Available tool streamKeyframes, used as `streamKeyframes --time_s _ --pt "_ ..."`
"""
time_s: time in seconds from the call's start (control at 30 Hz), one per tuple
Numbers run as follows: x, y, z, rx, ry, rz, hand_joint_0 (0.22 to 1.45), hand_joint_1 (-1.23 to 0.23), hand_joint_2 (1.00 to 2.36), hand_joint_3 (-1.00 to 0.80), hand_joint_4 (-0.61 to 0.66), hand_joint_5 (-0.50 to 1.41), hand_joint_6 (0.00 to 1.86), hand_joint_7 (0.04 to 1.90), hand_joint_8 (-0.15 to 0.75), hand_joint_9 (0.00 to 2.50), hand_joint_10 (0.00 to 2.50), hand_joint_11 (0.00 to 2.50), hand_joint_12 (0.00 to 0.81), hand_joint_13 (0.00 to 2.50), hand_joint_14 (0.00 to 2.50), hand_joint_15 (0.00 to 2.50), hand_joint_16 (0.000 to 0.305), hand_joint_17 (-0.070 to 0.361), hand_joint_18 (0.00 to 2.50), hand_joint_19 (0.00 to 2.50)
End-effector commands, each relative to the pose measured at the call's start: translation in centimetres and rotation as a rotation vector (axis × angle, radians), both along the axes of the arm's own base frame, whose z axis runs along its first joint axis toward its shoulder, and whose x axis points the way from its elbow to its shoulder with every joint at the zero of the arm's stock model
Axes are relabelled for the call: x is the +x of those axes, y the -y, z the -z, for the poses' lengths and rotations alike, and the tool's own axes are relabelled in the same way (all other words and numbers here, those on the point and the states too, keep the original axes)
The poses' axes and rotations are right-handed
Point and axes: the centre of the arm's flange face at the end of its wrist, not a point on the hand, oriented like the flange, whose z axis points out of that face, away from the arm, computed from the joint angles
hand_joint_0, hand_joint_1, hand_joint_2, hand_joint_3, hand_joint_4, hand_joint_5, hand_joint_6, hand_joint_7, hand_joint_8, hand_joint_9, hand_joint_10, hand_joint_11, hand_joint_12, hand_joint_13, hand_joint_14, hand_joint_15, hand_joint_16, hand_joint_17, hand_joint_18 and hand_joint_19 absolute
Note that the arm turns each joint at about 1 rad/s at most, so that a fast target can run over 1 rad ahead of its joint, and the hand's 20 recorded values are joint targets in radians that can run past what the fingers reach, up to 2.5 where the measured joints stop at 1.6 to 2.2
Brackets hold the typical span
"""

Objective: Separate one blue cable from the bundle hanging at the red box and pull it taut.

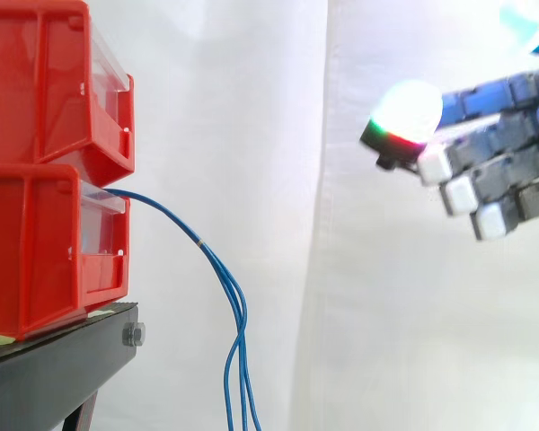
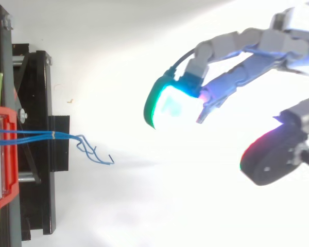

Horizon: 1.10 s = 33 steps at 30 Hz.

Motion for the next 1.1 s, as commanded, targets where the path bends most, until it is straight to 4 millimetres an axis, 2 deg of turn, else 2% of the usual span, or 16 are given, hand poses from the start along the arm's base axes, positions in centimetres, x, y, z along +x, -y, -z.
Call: streamKeyframes --time_s 0.0,0.1,0.2,0.3,0.47,0.8,0.83,0.9,1.0,1.07 --pt "1.1 -0.7 1.6 -0.008 0.013 0.016 0.57 -0.64 1.0 -0.45 0.19 -0.19 0.5 0.88 0.264 0.67 0.01 0.29 0.215 0.7 0.01 0.32 0.023 0.051 0.63 0.39" --pt "1.4 -0.8 1.7 -0.022 0.027 0.037 0.57 -0.64 1.0 -0.45 0.2 -0.18 0.5 0.88 0.265 0.69 0.01 0.3 0.216 0.7 0.01 0.32 0.022 0.051 0.63 0.39" --pt "1.9 -0.9 3.4 -0.048 0.01 0.063 0.57 -0.64 1.0 -0.44 0.2 -0.18 0.5 0.88 0.266 0.7 0.01 0.32 0.214 0.71 0.01 0.33 0.022 0.05 0.63 0.39" --pt "2.8 -1.2 6.0 -0.041 -0.001 0.066 0.58 -0.64 1.0 -0.45 0.2 -0.18 0.5 0.89 0.266 0.71 0.01 0.33 0.215 0.71 0.01 0.33 0.022 0.05 0.63 0.39" --pt "4.6 -1.5 8.6 -0.028 0.035 0.068 0.58 -0.64 1.0 -0.44 0.21 -0.18 0.5 0.89 0.271 0.74 0.01 0.34 0.221 0.73 0.01 0.33 0.022 0.05 0.64 0.4" --pt "4.9 -1.8 9.0 -0.062 0.044 0.14 0.58 -0.64 1.0 -0.44 0.22 -0.17 0.5 0.89 0.274 0.78 0.01 0.35 0.218 0.77 0.01 0.33 0.021 0.048 0.66 0.37" --pt "5.2 -2.0 10.1 -0.068 0.031 0.146 0.58 -0.64 1.0 -0.44 0.22 -0.17 0.5 0.9 0.273 0.78 0.01 0.35 0.218 0.77 0.01 0.34 0.021 0.047 0.66 0.36" --pt "5.5 -2.1 10.1 -0.064 0.036 0.152 0.59 -0.63 1.0 -0.44 0.22 -0.17 0.5 0.9 0.273 0.79 0.01 0.35 0.218 0.77 0.01 0.34 0.021 0.046 0.65 0.35" --pt "6.8 -2.7 11.7 -0.063 0.028 0.157 0.59 -0.63 1.0 -0.44 0.22 -0.17 0.5 0.9 0.274 0.79 0.01 0.35 0.219 0.77 0.01 0.34 0.02 0.045 0.64 0.35" --pt "7.2 -2.9 11.9 -0.06 0.03 0.155 0.59 -0.63 1.01 -0.44 0.22 -0.17 0.5 0.9 0.274 0.8 0.01 0.36 0.219 0.78 0.01 0.34 0.02 0.044 0.64 0.35"
